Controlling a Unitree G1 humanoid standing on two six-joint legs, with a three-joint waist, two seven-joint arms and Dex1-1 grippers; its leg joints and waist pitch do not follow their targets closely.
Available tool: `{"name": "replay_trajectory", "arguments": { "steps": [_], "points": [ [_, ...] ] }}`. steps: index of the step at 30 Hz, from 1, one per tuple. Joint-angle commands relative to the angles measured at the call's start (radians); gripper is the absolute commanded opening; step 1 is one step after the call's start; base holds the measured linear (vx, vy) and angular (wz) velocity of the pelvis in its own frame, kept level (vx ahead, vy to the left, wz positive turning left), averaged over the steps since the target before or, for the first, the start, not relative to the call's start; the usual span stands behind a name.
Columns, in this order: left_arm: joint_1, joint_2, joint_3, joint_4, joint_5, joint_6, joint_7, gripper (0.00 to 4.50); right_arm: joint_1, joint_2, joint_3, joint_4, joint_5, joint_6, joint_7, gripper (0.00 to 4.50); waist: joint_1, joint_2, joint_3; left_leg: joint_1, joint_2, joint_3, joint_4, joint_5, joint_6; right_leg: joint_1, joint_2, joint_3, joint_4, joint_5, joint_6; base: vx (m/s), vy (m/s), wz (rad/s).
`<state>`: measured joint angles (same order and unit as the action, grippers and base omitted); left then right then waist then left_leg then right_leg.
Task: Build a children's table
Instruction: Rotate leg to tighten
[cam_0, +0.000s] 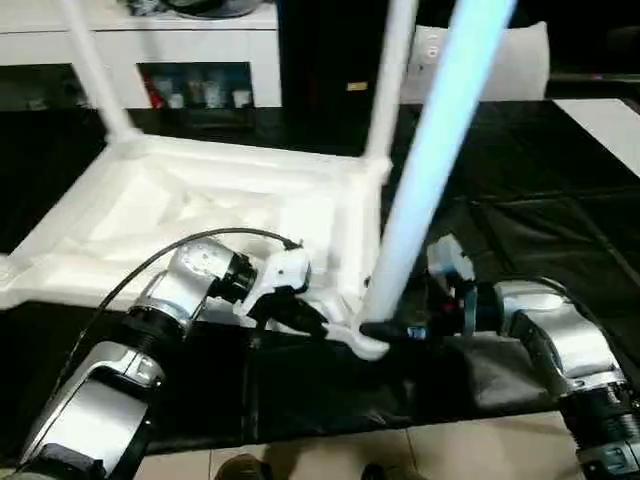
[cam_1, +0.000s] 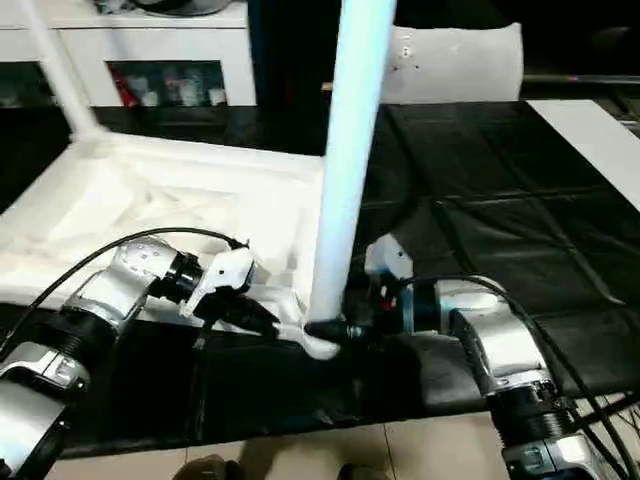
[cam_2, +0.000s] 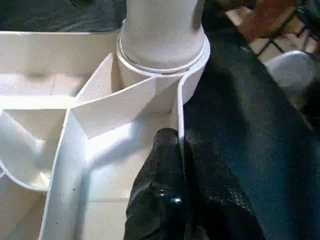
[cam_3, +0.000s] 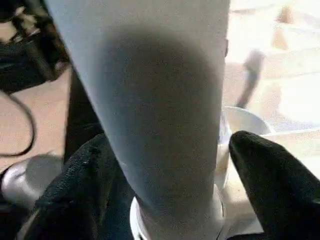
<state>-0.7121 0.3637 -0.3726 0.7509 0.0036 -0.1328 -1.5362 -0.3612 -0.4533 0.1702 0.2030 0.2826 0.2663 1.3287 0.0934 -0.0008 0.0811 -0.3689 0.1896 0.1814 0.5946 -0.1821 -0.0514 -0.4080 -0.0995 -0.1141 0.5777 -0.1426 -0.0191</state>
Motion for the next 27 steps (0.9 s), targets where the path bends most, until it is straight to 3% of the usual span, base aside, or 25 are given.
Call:
{"name": "replay_trajectory", "arguments": {
  "steps": [1,2,18,22,25,26,27],
  "points": [
    [-0.038,-0.010,-0.027,-0.013,0.002,-0.042,-0.054,0.00,-0.022,-0.016,0.015,0.010,-0.003,-0.016,0.026,3.53,-0.007,-0.011,-0.073,0.016,0.051,-0.010,-0.075,-0.226,0.051,0.053,-0.066,0.060,-0.067,-0.359,-0.197,0.000,0.000,0.00],
    [-0.039,-0.010,-0.028,-0.011,0.002,-0.043,-0.056,0.00,-0.022,-0.017,0.017,0.011,-0.003,-0.017,0.030,3.30,-0.007,-0.012,-0.074,0.015,0.051,-0.010,-0.075,-0.226,0.050,0.053,-0.066,0.060,-0.067,-0.363,-0.195,0.000,0.000,0.00],
    [-0.057,-0.009,-0.038,0.027,0.008,-0.086,-0.078,0.00,-0.033,-0.027,0.048,0.025,0.005,-0.016,0.083,2.05,-0.007,-0.011,-0.071,0.016,0.050,-0.010,-0.076,-0.234,0.050,0.051,-0.065,0.061,-0.071,-0.390,-0.187,0.000,0.000,0.00],
    [-0.058,-0.011,-0.036,0.033,0.008,-0.087,-0.078,0.00,-0.026,-0.024,0.051,0.017,0.010,-0.008,0.083,2.00,-0.008,-0.011,-0.071,0.017,0.050,-0.010,-0.076,-0.236,0.049,0.050,-0.065,0.061,-0.072,-0.396,-0.185,0.000,0.000,0.00],
    [-0.061,-0.032,-0.020,0.042,0.011,-0.058,-0.024,0.00,0.010,0.020,0.046,-0.042,0.032,0.056,0.015,1.99,-0.008,-0.012,-0.068,0.015,0.050,-0.010,-0.077,-0.231,0.051,0.051,-0.063,0.063,-0.073,-0.393,-0.181,0.000,0.000,0.00],
    [-0.063,-0.042,-0.016,0.045,0.016,-0.046,0.008,0.00,0.017,0.041,0.043,-0.053,0.029,0.075,-0.029,1.99,-0.008,-0.005,-0.066,0.014,0.050,-0.011,-0.079,-0.234,0.049,0.049,-0.064,0.063,-0.072,-0.395,-0.181,0.000,0.000,0.00],
    [-0.066,-0.052,-0.011,0.048,0.022,-0.032,0.045,0.00,0.023,0.065,0.040,-0.060,0.023,0.090,-0.078,1.99,-0.010,-0.004,-0.065,0.017,0.049,-0.012,-0.080,-0.256,0.039,0.048,-0.062,0.061,-0.077,-0.421,-0.170,0.000,0.000,0.00]
  ]
}}
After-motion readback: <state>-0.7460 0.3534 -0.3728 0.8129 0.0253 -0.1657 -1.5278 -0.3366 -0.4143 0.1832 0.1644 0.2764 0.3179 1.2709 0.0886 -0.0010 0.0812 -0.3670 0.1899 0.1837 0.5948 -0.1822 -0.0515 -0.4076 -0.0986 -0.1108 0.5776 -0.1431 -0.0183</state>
